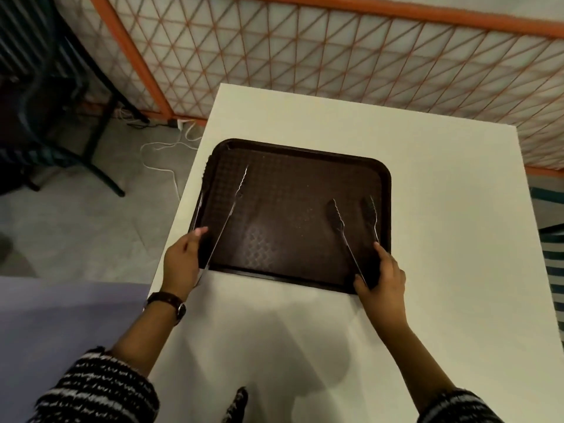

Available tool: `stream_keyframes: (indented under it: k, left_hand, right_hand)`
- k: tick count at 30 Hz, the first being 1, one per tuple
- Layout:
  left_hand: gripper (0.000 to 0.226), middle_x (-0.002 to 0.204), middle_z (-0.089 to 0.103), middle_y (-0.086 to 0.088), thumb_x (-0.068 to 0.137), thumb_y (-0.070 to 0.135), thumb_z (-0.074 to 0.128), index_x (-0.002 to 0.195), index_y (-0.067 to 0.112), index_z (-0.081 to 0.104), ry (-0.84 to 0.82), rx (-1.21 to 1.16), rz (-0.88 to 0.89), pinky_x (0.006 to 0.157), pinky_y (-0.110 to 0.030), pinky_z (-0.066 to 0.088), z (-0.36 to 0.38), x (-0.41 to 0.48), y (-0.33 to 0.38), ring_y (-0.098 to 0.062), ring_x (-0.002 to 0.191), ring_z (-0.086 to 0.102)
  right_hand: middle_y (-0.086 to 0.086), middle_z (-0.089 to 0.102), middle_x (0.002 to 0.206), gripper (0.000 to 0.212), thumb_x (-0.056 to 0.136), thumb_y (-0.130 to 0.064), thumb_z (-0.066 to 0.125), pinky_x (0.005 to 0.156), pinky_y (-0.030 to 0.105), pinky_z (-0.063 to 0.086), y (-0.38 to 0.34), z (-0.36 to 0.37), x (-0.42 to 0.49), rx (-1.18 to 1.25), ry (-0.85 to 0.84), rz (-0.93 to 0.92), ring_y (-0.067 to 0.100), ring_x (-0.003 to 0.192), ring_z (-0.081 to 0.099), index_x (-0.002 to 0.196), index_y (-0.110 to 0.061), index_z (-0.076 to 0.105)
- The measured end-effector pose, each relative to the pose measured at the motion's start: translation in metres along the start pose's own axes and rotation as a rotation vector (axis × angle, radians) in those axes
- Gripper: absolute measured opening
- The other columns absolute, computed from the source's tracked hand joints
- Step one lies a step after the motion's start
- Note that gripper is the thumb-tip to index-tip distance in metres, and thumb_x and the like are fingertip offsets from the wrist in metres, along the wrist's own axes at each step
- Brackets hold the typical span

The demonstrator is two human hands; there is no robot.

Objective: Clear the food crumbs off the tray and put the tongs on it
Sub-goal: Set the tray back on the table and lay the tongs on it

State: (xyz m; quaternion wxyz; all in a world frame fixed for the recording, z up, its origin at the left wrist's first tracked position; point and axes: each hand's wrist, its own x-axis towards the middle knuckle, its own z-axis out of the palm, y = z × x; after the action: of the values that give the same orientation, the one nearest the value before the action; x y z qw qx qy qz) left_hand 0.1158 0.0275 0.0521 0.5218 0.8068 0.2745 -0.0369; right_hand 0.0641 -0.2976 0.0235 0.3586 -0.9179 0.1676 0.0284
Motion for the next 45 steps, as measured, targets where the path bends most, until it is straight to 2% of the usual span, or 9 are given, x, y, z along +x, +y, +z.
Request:
stream_keyframes:
  k: [4, 7, 11, 16, 19, 24, 28, 34, 45]
  left_hand:
    - [0.035, 0.119, 0.062, -0.018, 0.097, 0.032, 0.039, 0.118, 0.015, 0.062, 0.0, -0.039, -0.051, 0.092, -0.043, 0.047, 0.0, -0.007, -0.008, -0.032, 0.106, 0.058]
    - [0.037, 0.087, 0.064, 0.005, 0.096, 0.037, 0.038, 0.119, 0.019, 0.062, 0.01, -0.057, -0.066, 0.056, -0.023, 0.045, 0.003, -0.01, -0.014, -0.005, 0.058, 0.049]
    - [0.038, 0.073, 0.053, 0.012, 0.096, 0.036, 0.038, 0.122, 0.018, 0.06, 0.014, -0.076, -0.097, 0.058, -0.025, 0.04, 0.01, -0.017, -0.019, -0.006, 0.06, 0.04]
    - [0.035, 0.112, 0.061, -0.026, 0.096, 0.036, 0.04, 0.115, 0.018, 0.064, 0.039, -0.058, -0.107, 0.089, -0.043, 0.051, 0.014, -0.024, -0.021, -0.038, 0.102, 0.057]
    - [0.033, 0.114, 0.05, -0.022, 0.095, 0.036, 0.043, 0.11, 0.018, 0.066, 0.088, -0.02, -0.044, 0.063, -0.025, 0.049, 0.013, -0.017, -0.026, -0.035, 0.093, 0.058]
    - [0.038, 0.156, 0.014, -0.004, 0.093, 0.045, 0.042, 0.116, 0.024, 0.063, 0.099, 0.123, -0.076, 0.083, -0.039, 0.053, 0.005, -0.001, -0.037, -0.026, 0.105, 0.057]
    - [0.035, 0.133, 0.048, -0.007, 0.095, 0.041, 0.04, 0.106, 0.021, 0.066, 0.075, 0.101, -0.02, 0.071, -0.041, 0.056, 0.003, 0.0, -0.041, -0.029, 0.087, 0.061]
    - [0.028, 0.107, 0.054, -0.022, 0.096, 0.032, 0.041, 0.098, 0.017, 0.064, 0.077, -0.023, -0.054, 0.039, -0.006, 0.039, 0.013, -0.014, -0.045, -0.017, 0.06, 0.053]
    - [0.018, 0.084, 0.052, -0.014, 0.095, 0.033, 0.045, 0.084, 0.032, 0.059, 0.043, -0.26, -0.138, 0.038, -0.015, 0.039, 0.025, -0.032, -0.048, -0.011, 0.052, 0.049]
  right_hand:
    - [0.007, 0.043, 0.14, 0.073, 0.08, -0.014, 0.068, 0.106, 0.046, 0.032, -0.005, 0.008, -0.009, -0.046, 0.008, -0.003, 0.029, 0.123, 0.04, 0.142, -0.024, 0.031]
    - [0.007, 0.041, 0.141, 0.072, 0.08, -0.016, 0.068, 0.107, 0.044, 0.029, -0.013, 0.014, -0.011, -0.074, 0.04, -0.019, 0.029, 0.123, 0.04, 0.142, -0.025, 0.033]
    - [0.007, 0.039, 0.143, 0.071, 0.08, -0.018, 0.067, 0.108, 0.046, 0.029, -0.031, 0.026, 0.007, -0.109, 0.011, -0.085, 0.029, 0.127, 0.037, 0.142, -0.026, 0.032]
    - [0.009, 0.036, 0.144, 0.068, 0.083, -0.022, 0.062, 0.106, 0.045, 0.029, -0.056, 0.048, 0.041, -0.192, -0.057, -0.16, 0.031, 0.122, 0.037, 0.143, -0.023, 0.03]
    - [0.009, 0.032, 0.147, 0.066, 0.086, -0.026, 0.058, 0.108, 0.047, 0.028, -0.06, 0.061, 0.05, -0.217, -0.082, -0.14, 0.032, 0.127, 0.033, 0.144, -0.022, 0.026]
    - [0.007, 0.026, 0.151, 0.067, 0.089, -0.03, 0.055, 0.111, 0.048, 0.021, -0.056, 0.067, 0.049, -0.259, -0.089, -0.127, 0.031, 0.135, 0.026, 0.146, -0.02, 0.021]
    - [0.007, 0.025, 0.152, 0.066, 0.09, -0.032, 0.055, 0.111, 0.048, 0.022, -0.052, 0.063, 0.052, -0.279, -0.11, -0.152, 0.031, 0.135, 0.026, 0.146, -0.02, 0.022]
    - [0.008, 0.025, 0.152, 0.067, 0.09, -0.033, 0.055, 0.108, 0.047, 0.026, -0.049, 0.057, 0.058, -0.341, -0.137, -0.197, 0.031, 0.133, 0.029, 0.146, -0.02, 0.022]
    - [0.007, 0.027, 0.152, 0.07, 0.088, -0.033, 0.058, 0.106, 0.047, 0.028, -0.038, 0.043, 0.07, -0.35, -0.159, -0.234, 0.031, 0.132, 0.03, 0.146, -0.017, 0.022]
